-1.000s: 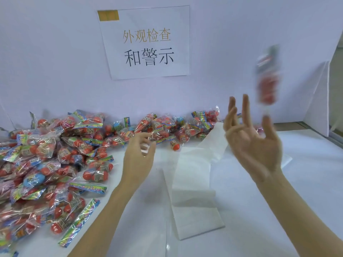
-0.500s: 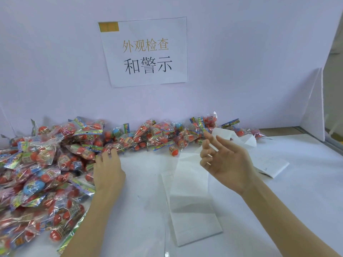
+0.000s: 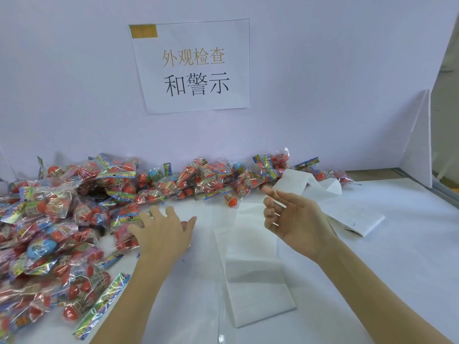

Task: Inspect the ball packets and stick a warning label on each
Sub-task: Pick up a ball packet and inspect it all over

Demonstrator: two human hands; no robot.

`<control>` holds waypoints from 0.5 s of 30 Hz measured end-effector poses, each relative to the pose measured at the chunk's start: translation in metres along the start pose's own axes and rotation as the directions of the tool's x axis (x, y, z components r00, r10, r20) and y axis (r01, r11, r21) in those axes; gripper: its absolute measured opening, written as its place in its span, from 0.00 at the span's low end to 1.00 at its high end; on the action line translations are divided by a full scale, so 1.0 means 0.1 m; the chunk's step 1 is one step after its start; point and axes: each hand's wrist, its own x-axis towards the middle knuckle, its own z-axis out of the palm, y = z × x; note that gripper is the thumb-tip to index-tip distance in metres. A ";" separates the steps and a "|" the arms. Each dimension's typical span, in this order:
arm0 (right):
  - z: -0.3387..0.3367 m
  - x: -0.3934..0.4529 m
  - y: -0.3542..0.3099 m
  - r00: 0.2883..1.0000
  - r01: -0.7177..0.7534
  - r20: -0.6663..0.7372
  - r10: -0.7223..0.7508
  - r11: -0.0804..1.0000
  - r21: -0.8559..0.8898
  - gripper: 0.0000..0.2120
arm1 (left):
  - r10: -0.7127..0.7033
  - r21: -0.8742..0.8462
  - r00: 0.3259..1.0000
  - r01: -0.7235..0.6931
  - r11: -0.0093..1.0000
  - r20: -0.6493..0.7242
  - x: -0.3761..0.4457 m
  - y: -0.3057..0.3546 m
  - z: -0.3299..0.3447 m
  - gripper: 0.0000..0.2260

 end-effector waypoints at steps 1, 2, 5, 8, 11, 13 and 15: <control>0.00 0.00 0.00 1.000 -0.002 -0.008 0.002 1.000 -0.005 0.11 | -0.003 0.006 1.000 0.003 1.000 0.014 0.01 0.01 0.03 0.28; 0.00 0.00 0.01 1.000 -0.004 -0.016 0.004 1.000 -0.013 0.10 | 0.027 -0.012 0.999 -0.027 1.000 0.018 0.03 0.02 0.05 0.27; 0.02 -0.01 0.02 0.999 -0.014 -0.034 0.013 1.000 -0.027 0.12 | 0.149 -0.211 0.989 -0.143 0.967 0.010 0.11 0.08 0.09 0.20; 0.02 0.00 0.03 0.999 -0.023 -0.048 0.021 0.999 -0.044 0.14 | 0.211 -0.438 0.977 -0.206 0.875 -0.039 0.08 0.19 0.08 0.14; 0.01 0.00 0.03 0.998 -0.024 -0.053 0.021 0.998 -0.055 0.14 | 0.215 -0.541 0.963 -0.269 0.797 -0.162 0.02 0.26 0.08 0.09; 0.00 0.00 0.04 0.998 -0.007 -0.063 -0.001 0.993 -0.121 0.13 | 0.191 -0.646 0.960 -0.278 0.711 -0.203 -0.02 0.30 0.05 0.07; 0.00 0.01 0.07 0.994 0.042 -0.079 -0.073 0.939 -0.340 0.11 | 0.132 -0.786 0.956 -0.290 0.546 -0.261 -0.08 0.36 -0.06 0.04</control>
